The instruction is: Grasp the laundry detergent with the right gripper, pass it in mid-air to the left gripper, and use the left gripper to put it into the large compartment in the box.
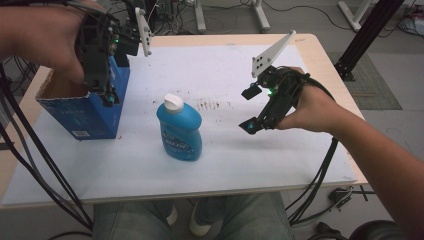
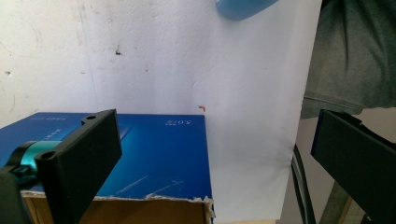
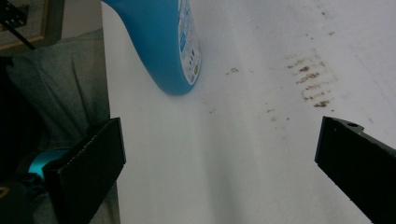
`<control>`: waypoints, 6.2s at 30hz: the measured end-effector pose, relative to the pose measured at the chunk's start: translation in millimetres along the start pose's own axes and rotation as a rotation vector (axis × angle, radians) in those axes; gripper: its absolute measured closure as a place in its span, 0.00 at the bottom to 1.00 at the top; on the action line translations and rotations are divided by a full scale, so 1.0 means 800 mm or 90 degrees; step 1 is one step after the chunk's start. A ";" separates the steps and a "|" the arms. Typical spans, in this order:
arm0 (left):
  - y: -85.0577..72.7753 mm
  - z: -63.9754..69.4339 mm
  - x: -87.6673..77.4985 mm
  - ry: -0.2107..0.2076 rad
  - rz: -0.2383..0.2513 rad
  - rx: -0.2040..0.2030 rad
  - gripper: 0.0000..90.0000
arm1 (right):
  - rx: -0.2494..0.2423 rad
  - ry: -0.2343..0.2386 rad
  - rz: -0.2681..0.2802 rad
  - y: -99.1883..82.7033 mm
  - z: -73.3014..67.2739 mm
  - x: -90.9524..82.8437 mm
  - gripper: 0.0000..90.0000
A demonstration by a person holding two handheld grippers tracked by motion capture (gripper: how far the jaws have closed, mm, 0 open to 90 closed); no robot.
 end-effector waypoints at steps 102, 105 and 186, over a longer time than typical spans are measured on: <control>-0.008 0.015 0.011 -0.004 0.015 0.011 0.02 | 0.030 -0.013 0.284 0.002 -0.061 0.174 0.32; -0.009 0.014 0.012 -0.005 0.015 0.010 0.02 | 0.028 -0.011 0.283 0.001 -0.063 0.175 0.35; 0.056 0.037 -0.003 -0.036 0.023 0.029 0.02 | -0.095 0.060 0.245 0.087 -0.069 0.145 0.50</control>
Point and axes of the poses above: each handheld gripper's, and its own axes: x roughly forward along the jaws, y roughly out of its top, z roughly to its right, the point moved 1 cm from there along x, roughly forward along the jaws, and after that the axes turned 5 degrees about x, right-handed, at the moved point
